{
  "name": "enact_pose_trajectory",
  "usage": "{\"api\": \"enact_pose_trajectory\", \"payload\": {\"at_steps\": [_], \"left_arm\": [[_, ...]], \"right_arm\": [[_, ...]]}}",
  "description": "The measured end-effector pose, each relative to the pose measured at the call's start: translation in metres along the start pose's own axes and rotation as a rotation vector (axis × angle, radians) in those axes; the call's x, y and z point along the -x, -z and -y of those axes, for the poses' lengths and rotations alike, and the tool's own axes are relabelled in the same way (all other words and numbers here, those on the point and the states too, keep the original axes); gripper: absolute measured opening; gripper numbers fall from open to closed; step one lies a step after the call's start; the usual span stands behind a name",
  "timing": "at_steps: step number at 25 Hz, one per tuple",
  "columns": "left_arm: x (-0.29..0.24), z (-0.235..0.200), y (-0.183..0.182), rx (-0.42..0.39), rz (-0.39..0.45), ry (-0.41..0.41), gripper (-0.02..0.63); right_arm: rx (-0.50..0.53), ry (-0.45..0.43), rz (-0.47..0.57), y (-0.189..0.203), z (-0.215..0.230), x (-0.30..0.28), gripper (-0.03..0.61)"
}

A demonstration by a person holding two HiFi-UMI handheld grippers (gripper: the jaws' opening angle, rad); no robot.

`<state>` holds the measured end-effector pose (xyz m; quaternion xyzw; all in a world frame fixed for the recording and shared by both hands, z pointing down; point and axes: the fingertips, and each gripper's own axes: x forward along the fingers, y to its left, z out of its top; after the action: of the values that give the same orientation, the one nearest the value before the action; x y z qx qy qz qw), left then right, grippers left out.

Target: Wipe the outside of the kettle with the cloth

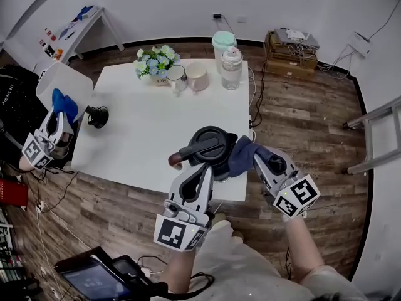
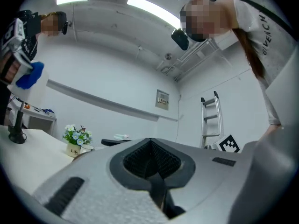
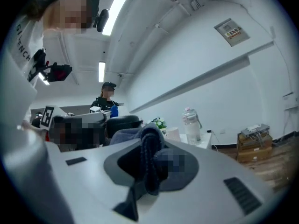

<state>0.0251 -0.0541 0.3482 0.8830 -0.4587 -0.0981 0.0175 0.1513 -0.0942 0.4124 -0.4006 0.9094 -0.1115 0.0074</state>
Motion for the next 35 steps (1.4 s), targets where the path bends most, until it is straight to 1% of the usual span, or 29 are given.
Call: {"api": "enact_pose_trajectory", "payload": {"at_steps": [4, 8, 10, 13, 15, 17, 18, 20, 21, 23, 25, 27, 29, 31, 33, 35], "left_arm": [[0.003, -0.005, 0.009, 0.018, -0.002, -0.01, 0.006], [0.004, -0.006, 0.012, 0.024, 0.0, -0.008, 0.006], [0.005, -0.006, 0.015, 0.02, -0.003, -0.004, 0.006], [0.006, -0.005, 0.019, 0.024, -0.007, 0.002, 0.006], [0.006, -0.006, 0.022, 0.034, -0.019, 0.002, 0.006], [0.006, -0.01, 0.023, 0.029, -0.026, -0.004, 0.006], [0.007, -0.011, 0.023, 0.032, -0.028, -0.007, 0.006], [0.009, -0.013, 0.02, 0.04, -0.034, -0.007, 0.006], [0.009, -0.013, 0.017, 0.042, -0.035, 0.0, 0.006], [0.009, -0.013, 0.008, 0.041, -0.029, 0.024, 0.006], [0.01, -0.013, 0.0, 0.033, -0.02, 0.049, 0.006], [0.011, -0.015, -0.005, 0.028, -0.009, 0.057, 0.006], [0.013, -0.017, -0.008, 0.038, -0.002, 0.053, 0.006], [0.014, -0.016, -0.011, 0.073, -0.008, 0.047, 0.006], [0.013, -0.016, -0.013, 0.095, -0.013, 0.041, 0.006], [0.012, -0.018, -0.012, 0.091, -0.012, 0.034, 0.006]], "right_arm": [[-0.027, 0.014, -0.048, 0.035, 0.006, -0.004, 0.063], [-0.028, 0.028, -0.113, 0.064, 0.014, -0.009, 0.063], [-0.028, 0.048, -0.169, 0.079, 0.018, -0.011, 0.063], [-0.021, 0.1, -0.285, 0.105, 0.025, -0.009, 0.063], [-0.033, 0.129, -0.332, 0.116, 0.03, -0.007, 0.063], [-0.067, 0.168, -0.338, 0.116, 0.035, -0.002, 0.063], [-0.084, 0.188, -0.325, 0.11, 0.038, 0.002, 0.063], [-0.093, 0.202, -0.26, 0.086, 0.042, 0.009, 0.063], [-0.078, 0.19, -0.21, 0.067, 0.043, 0.012, 0.063], [-0.018, 0.134, -0.104, 0.021, 0.041, 0.01, 0.063], [0.039, 0.06, -0.01, -0.025, 0.036, 0.0, 0.063], [0.064, -0.023, 0.06, -0.062, 0.031, -0.015, 0.063], [0.064, -0.111, 0.099, -0.085, 0.026, -0.033, 0.063], [0.036, -0.218, 0.08, -0.093, 0.018, -0.055, 0.063], [-0.023, -0.354, -0.003, -0.081, 0.009, -0.075, 0.063], [-0.086, -0.469, -0.087, -0.06, 0.002, -0.089, 0.063]]}}
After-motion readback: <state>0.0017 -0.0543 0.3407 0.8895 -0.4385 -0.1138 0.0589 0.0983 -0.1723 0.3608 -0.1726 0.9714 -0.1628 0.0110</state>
